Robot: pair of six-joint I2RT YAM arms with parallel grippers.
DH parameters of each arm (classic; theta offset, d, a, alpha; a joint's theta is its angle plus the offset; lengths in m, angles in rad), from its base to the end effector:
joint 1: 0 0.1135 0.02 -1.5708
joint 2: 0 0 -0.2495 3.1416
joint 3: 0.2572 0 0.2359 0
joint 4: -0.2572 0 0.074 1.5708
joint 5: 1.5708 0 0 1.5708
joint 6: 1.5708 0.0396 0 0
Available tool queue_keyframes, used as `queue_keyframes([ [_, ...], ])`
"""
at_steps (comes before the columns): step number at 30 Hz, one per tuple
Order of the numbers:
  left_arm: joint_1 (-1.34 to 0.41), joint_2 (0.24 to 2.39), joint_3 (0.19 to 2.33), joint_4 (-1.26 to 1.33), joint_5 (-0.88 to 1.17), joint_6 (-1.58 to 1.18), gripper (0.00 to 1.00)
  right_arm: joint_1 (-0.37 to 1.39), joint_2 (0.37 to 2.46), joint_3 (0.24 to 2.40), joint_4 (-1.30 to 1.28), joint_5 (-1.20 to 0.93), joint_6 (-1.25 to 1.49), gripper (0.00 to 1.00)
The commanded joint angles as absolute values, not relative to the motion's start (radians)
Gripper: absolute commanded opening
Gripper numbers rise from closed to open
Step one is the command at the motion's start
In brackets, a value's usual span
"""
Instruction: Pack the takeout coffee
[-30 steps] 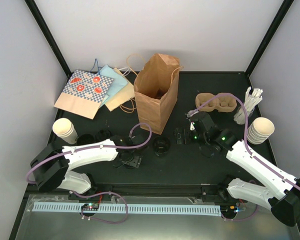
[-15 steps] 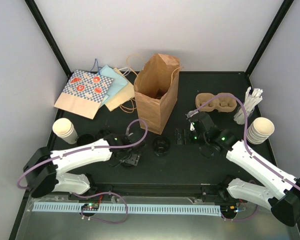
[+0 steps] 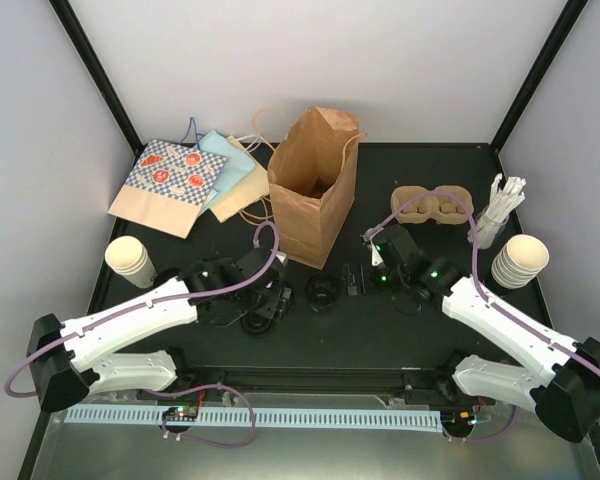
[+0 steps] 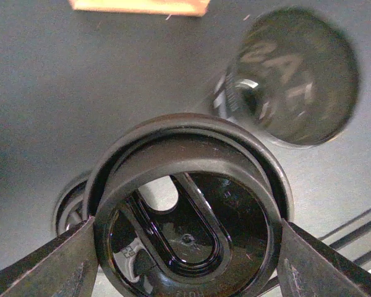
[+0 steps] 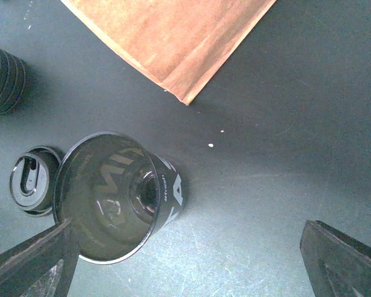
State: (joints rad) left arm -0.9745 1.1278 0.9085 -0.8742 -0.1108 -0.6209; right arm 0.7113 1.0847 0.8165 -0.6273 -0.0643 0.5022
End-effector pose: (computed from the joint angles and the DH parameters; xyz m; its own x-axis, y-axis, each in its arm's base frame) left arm 0.1164 -0.1637 0.2472 -0.8675 0.2486 -0.4308 0.3555 0.9157 -0.1874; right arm 0.1576 0.1392 0.2429 -0.8465 -0.0954 -0.5238 -0.3131 0.8849 0.3449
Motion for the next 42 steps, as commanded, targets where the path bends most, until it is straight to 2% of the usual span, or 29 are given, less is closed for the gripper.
queue_keyframes([
  [1,-0.968,1.121,0.984,-0.733,-0.025,-0.541,0.64,0.713,1.081,0.804,-0.590,-0.099,0.500,1.00],
  [9,-0.969,1.218,1.033,-0.623,0.018,-0.486,0.64,0.711,1.034,0.772,-0.580,-0.067,0.539,1.00],
  [42,-1.043,1.461,1.208,-0.726,-0.067,-0.384,0.64,0.711,0.936,0.760,-0.590,0.032,0.539,1.00],
])
